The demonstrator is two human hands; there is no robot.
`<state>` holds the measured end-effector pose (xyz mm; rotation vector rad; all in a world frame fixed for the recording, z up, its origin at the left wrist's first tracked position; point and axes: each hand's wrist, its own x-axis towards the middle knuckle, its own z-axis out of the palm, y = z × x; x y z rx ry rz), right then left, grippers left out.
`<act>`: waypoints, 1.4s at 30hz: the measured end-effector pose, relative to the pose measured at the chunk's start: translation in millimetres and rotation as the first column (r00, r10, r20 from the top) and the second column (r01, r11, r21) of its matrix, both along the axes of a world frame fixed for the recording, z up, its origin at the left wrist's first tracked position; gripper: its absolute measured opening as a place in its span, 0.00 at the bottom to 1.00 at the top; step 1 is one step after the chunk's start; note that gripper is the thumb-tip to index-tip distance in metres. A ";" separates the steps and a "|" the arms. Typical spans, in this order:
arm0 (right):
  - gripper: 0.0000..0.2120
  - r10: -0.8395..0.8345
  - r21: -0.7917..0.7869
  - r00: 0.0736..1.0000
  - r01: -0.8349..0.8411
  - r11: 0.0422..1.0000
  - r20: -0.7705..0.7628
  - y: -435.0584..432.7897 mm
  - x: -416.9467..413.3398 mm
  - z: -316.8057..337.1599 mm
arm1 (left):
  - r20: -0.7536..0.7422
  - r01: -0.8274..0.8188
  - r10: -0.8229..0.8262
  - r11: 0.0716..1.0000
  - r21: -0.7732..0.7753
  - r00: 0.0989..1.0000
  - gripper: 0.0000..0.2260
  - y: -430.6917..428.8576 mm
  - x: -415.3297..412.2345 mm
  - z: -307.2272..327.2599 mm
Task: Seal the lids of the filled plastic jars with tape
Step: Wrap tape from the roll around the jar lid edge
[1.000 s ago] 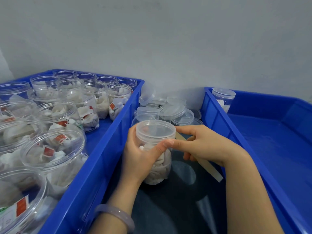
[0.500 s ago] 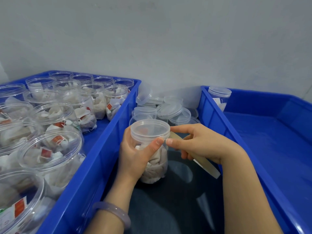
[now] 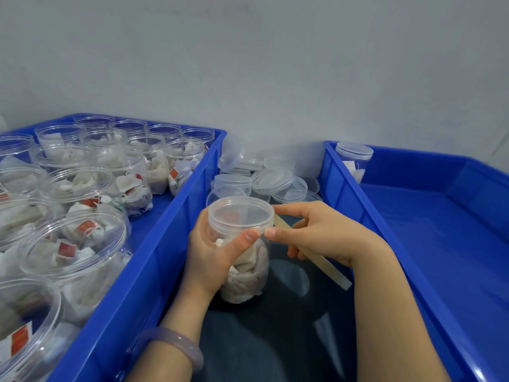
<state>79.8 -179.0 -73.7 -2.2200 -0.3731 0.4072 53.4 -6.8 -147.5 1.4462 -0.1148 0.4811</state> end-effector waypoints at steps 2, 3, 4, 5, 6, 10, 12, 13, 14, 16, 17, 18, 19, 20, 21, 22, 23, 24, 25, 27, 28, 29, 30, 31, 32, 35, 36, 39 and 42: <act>0.41 0.002 0.015 1.000 -0.002 1.000 -0.002 -0.3 -1.0 1.4 | 0.004 0.044 -0.043 0.999 -0.015 0.999 0.30 0.0 -0.3 0.9; 0.45 -0.001 0.020 1.000 0.001 1.000 0.001 -1.1 -1.7 2.2 | 0.003 0.062 -0.062 0.998 -0.021 0.998 0.31 -0.3 -0.4 1.3; 0.47 -0.005 0.021 1.000 0.005 1.000 0.005 -2.2 -2.2 2.8 | -0.003 0.082 -0.082 0.996 -0.024 0.997 0.32 -1.0 -0.5 1.6; 0.48 -0.011 0.019 1.000 0.010 1.000 0.009 -3.3 -2.7 2.9 | -0.011 0.098 -0.099 0.995 -0.024 0.995 0.32 -1.5 -0.9 1.6; 0.49 -0.014 0.017 1.000 0.013 1.000 0.010 -4.2 -2.5 2.7 | -0.019 0.104 -0.104 0.994 -0.021 0.994 0.32 -1.9 -1.3 1.2; 0.48 -0.024 0.010 1.000 0.024 1.000 0.010 -5.8 -1.6 1.3 | -0.051 0.010 -0.008 0.999 0.042 0.999 0.34 -3.7 -3.9 0.6; 0.48 -0.028 -0.014 1.000 0.029 0.999 0.008 -6.2 -1.9 1.1 | -0.044 -0.023 0.027 0.995 0.095 0.999 0.44 -4.2 -4.4 -0.5; 0.47 -0.026 -0.023 1.000 0.026 0.999 0.006 -6.1 -2.0 0.9 | -0.040 -0.029 0.034 0.992 0.125 0.999 0.49 -4.9 -4.7 0.0; 0.45 -0.020 -0.034 1.000 0.021 0.999 0.008 -5.5 -1.6 0.6 | -0.034 -0.039 0.046 0.986 0.163 0.998 0.52 -6.7 -4.7 0.9; 0.37 0.000 -0.064 1.000 0.002 0.998 0.029 -4.0 -0.5 0.1 | -0.024 -0.086 0.093 0.972 0.217 0.995 0.52 -11.1 -3.7 1.3; 0.35 0.011 -0.069 0.999 -0.009 0.998 0.040 -3.4 -0.3 0.3 | -0.024 -0.109 0.117 0.971 0.212 0.993 0.50 -12.7 -3.2 1.6; 0.34 0.023 -0.063 0.999 -0.020 0.998 0.049 -3.2 -0.4 0.6 | -0.026 -0.122 0.130 0.972 0.202 0.991 0.48 -13.8 -2.4 1.7; 0.32 0.035 -0.051 0.997 -0.032 0.998 0.061 -3.4 -0.5 1.4 | -0.024 -0.126 0.133 0.972 0.201 0.991 0.45 -14.3 -2.0 2.0; 0.29 0.050 -0.036 0.996 -0.047 0.998 0.074 -3.3 -0.7 2.5 | -0.020 -0.127 0.134 0.970 0.208 0.991 0.42 -13.9 -1.5 2.2; 0.27 0.062 -0.018 0.995 -0.060 0.998 0.082 -3.7 -1.0 3.3 | -0.017 -0.127 0.134 0.969 0.214 0.991 0.40 -12.8 -0.9 1.8; 0.24 0.072 0.008 0.994 -0.073 0.997 0.084 -4.3 -1.7 3.7 | -0.016 -0.126 0.133 0.969 0.213 0.991 0.39 -11.4 -0.6 1.5; 0.23 0.082 0.041 0.993 -0.086 0.995 0.081 -4.9 -2.5 4.0 | -0.016 -0.126 0.132 0.971 0.204 0.991 0.40 -9.7 -0.2 1.2; 0.23 0.088 0.070 0.993 -0.093 0.993 0.076 -5.1 -2.8 4.2 | -0.017 -0.127 0.133 0.973 0.195 0.991 0.41 -8.3 0.4 1.2; 0.23 0.087 0.087 0.994 -0.093 0.992 0.070 -5.5 -3.2 4.2 | -0.017 -0.127 0.132 0.975 0.185 0.991 0.43 -7.0 0.7 1.2; 0.23 0.079 0.081 0.994 -0.085 0.993 0.073 -4.8 -3.6 4.1 | -0.007 -0.122 0.125 0.977 0.176 0.992 0.44 -5.0 1.4 0.2; 0.22 0.076 0.074 0.994 -0.082 0.994 0.079 -4.6 -3.8 3.9 | -0.004 -0.121 0.123 0.976 0.179 0.992 0.44 -4.8 1.2 -0.3; 0.21 0.072 0.064 0.994 -0.078 0.995 0.085 -5.1 -3.7 3.4 | -0.005 -0.121 0.124 0.975 0.185 0.992 0.44 -5.2 0.6 -0.5; 0.21 0.070 0.054 0.993 -0.075 0.996 0.091 -5.5 -3.4 3.1 | -0.007 -0.120 0.124 0.975 0.189 0.992 0.42 -6.0 -0.2 -0.2; 0.20 0.070 0.047 0.993 -0.074 0.996 0.094 -6.4 -3.0 2.7 | -0.010 -0.117 0.121 0.974 0.193 0.993 0.41 -6.8 -0.9 0.4; 0.19 0.074 0.047 0.992 -0.079 0.996 0.097 -7.2 -2.3 1.8 | -0.010 -0.113 0.118 0.973 0.199 0.993 0.41 -7.2 -1.5 1.0; 0.18 0.113 0.028 0.989 -0.116 0.993 0.096 -7.7 0.5 -1.8 | 0.015 -0.086 0.085 0.975 0.206 0.996 0.42 -4.6 -2.0 1.3; 0.18 0.125 0.022 0.988 -0.127 0.992 0.092 -6.5 1.9 -3.1 | 0.021 -0.074 0.072 0.977 0.199 0.997 0.41 -3.1 -1.6 1.3; 0.18 0.126 0.021 0.987 -0.129 0.991 0.101 -2.4 4.6 -7.0 | 0.018 -0.043 0.041 0.984 0.175 0.999 0.41 -0.1 -0.7 0.6; 0.17 0.107 0.005 0.987 -0.109 0.994 0.116 -1.3 5.8 -8.3 | 0.014 -0.033 0.031 0.985 0.170 0.999 0.42 -1.0 1.0 -1.1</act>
